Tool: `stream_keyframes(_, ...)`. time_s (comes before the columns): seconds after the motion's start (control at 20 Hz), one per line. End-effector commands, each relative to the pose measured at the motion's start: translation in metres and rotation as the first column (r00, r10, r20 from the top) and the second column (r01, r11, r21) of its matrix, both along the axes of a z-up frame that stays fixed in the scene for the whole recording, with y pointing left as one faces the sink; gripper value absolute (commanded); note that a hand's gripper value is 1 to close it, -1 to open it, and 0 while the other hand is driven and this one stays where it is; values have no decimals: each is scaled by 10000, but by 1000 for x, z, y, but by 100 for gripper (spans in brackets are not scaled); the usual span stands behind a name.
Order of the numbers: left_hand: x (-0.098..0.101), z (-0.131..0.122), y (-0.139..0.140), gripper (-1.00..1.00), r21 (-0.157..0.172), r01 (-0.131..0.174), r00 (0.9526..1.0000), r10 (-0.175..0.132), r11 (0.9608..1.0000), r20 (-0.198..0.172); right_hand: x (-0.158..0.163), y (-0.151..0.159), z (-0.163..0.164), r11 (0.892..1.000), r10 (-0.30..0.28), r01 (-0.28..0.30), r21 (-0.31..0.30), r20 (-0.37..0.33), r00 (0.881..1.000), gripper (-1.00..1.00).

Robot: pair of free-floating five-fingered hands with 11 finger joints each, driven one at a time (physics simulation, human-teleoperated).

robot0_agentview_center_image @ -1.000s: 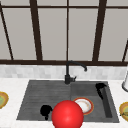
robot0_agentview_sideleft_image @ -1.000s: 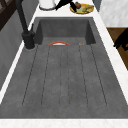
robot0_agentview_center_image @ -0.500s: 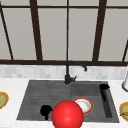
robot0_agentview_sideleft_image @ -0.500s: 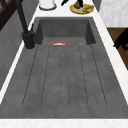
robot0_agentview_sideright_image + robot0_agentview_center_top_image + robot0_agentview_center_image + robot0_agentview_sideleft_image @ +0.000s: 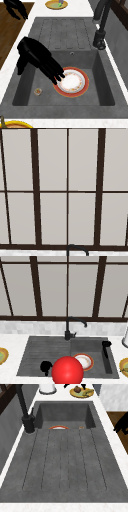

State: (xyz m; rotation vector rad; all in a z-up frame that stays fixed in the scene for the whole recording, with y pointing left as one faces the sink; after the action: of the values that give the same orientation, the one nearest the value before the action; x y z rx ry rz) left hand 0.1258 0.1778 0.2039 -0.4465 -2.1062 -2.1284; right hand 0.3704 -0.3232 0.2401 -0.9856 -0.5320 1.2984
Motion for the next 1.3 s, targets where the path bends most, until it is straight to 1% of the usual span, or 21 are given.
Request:
stream_keyframes(0.0, 0, 0, 0, 0, 0, 0, 10000, 0, 10000, 0, -15, -11, 6, 9966, 139, -170, 800, 393, 9991, -100)
stream_keyframes(0.1, 0, 0, 0, 0, 0, 0, 10000, 0, 10000, 0, -20, -15, 10, 9937, 258, -304, 1077, 434, 9987, -100)
stream_keyframes(0.15, 0, 0, 0, 0, 0, 0, 10000, 0, 10000, 0, -22, -16, 14, 9898, 343, -368, 1373, 205, 9992, -100)
stream_keyframes(0.2, 0, 0, 0, 0, 0, 0, 10000, 0, 10000, 0, -27, -17, 13, 9868, 360, -375, 1572, 125, 9993, -100)
stream_keyframes(0.4, 0, 0, 0, 0, 0, 0, 10000, 0, 10000, 0, -41, -24, 14, 9772, 450, -469, 2073, 138, 9989, -100)
stream_keyframes(0.55, 0, 0, 0, 0, 0, 0, 10000, 0, 10000, 0, -54, -30, 21, 9659, 492, -517, 2539, 159, 9987, -100)
stream_keyframes(0.65, 0, 0, 0, 0, 0, 0, 10000, 0, 10000, 0, -65, -35, 32, 9612, 458, -485, 2716, 163, 9988, -100)
stream_keyframes(0.85, 0, 0, 0, 0, 0, 0, 10000, 0, 10000, 0, -84, -44, 51, 9432, 483, -534, 3278, 236, 9986, -100)
stream_keyframes(0.9, 0, 0, 0, 0, 0, 0, 10000, 0, 10000, 0, -90, -47, 58, 9419, 466, -523, 3319, 251, 9986, -100)
stream_keyframes(1.0, 0, 0, 0, 0, 0, 0, 10000, 0, 10000, 0, -101, -52, 70, 9340, 487, -550, 3529, 266, 9985, -100)
stream_keyframes(1.15, 0, 0, 0, 0, 0, 0, 10000, 0, 10000, 0, -118, -60, 89, 9254, 498, -569, 3746, 286, 9983, -100)
stream_keyframes(1.25, 0, 0, 0, 0, 0, 0, 10000, 0, 10000, 0, -127, -65, 105, 9243, 510, -600, 3769, 339, 9981, -100)
